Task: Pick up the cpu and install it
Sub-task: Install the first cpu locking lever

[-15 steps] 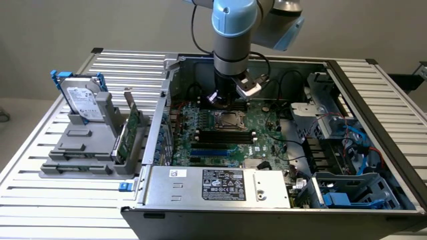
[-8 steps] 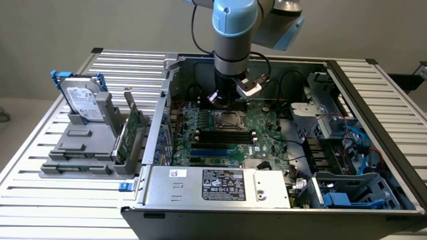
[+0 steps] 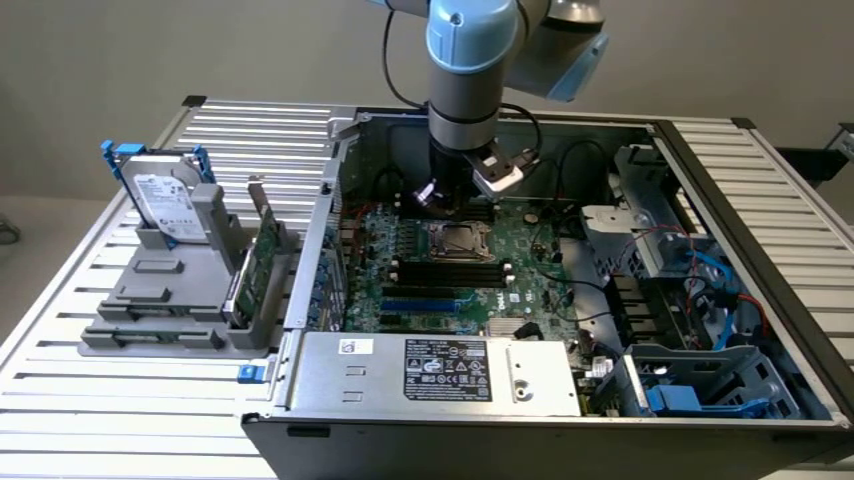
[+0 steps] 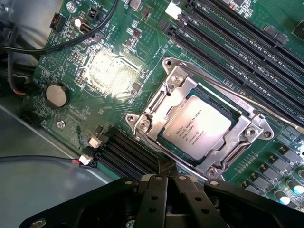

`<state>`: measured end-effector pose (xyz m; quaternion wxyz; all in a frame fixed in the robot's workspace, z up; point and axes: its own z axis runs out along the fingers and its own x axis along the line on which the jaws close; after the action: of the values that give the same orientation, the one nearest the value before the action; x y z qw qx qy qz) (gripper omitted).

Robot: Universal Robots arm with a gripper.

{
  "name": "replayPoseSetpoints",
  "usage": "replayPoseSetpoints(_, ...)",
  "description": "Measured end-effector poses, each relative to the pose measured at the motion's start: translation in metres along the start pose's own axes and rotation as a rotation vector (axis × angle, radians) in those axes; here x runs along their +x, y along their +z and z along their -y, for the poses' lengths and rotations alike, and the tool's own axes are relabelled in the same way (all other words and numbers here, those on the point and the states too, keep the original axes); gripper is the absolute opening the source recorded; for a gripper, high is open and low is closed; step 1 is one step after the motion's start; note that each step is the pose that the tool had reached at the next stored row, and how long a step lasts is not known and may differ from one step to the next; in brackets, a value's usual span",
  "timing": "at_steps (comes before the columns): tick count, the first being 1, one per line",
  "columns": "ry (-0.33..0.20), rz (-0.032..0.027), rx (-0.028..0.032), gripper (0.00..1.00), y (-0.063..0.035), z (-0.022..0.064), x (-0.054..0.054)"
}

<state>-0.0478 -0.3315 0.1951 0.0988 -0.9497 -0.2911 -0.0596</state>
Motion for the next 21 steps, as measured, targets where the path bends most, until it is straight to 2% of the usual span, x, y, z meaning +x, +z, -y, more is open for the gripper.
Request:
replayPoseSetpoints(3,0.001,0.0048,0.003,0.11,-0.0016,0.0003,0.0002)
replayPoseSetpoints(8,0.002,0.008,0.0045,0.11,-0.0051,0.0008,0.0009)
replayPoseSetpoints(21,0.002,0.0147,-0.0043,0.11,-0.0074,0.0012,0.0013)
